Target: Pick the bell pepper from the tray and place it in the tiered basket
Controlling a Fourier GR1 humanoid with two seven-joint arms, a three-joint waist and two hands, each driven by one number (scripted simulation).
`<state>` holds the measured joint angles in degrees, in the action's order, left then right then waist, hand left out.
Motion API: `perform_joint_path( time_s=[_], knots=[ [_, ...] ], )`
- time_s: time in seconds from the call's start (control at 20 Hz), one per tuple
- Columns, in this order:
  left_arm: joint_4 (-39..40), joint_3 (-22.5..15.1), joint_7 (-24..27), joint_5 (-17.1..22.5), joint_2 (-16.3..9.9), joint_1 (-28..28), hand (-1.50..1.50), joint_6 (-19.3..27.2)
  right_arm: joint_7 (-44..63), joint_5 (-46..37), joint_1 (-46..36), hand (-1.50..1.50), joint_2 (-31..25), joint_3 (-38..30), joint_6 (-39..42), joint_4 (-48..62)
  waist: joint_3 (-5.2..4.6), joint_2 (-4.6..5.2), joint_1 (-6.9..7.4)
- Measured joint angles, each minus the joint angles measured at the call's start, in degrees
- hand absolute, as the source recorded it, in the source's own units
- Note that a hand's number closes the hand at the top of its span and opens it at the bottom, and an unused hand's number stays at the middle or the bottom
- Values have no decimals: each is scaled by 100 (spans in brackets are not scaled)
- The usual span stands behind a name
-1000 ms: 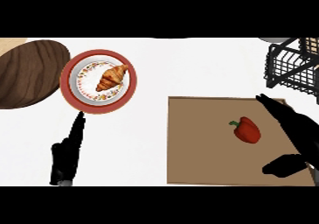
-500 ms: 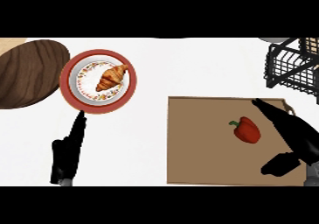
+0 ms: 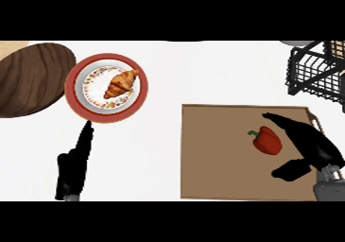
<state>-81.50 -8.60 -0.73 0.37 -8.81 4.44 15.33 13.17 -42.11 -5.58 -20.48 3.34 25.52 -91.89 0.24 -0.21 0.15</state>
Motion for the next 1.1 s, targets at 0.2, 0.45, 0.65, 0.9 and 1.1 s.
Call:
perform_joint_path(
  time_s=[0.2, 0.45, 0.65, 0.9, 1.1],
  knots=[
    [-98, 51, 3, -62, 28, 70, 0, -72, -376, -117, -146, 150, 9, -110, -137, 377, -8, -4, 1],
    [-61, 127, 1, -93, 44, 57, 0, -155, -731, -437, -151, 150, 139, 55, -539, 424, -32, -32, -8],
    [59, 90, 112, -198, 199, -1, 0, -79, -1191, -704, -208, 150, -24, 33, -900, 644, -18, -31, -1],
    [-6, 186, 38, -131, 135, -7, 0, -118, -1982, -558, 53, 150, -1279, -931, -875, 1642, -3, 16, -33],
    [-21, 192, 30, -122, 115, -17, 0, -160, -2765, -342, 73, 150, -2221, -1748, -939, 2817, 11, 46, -4]
  ],
)
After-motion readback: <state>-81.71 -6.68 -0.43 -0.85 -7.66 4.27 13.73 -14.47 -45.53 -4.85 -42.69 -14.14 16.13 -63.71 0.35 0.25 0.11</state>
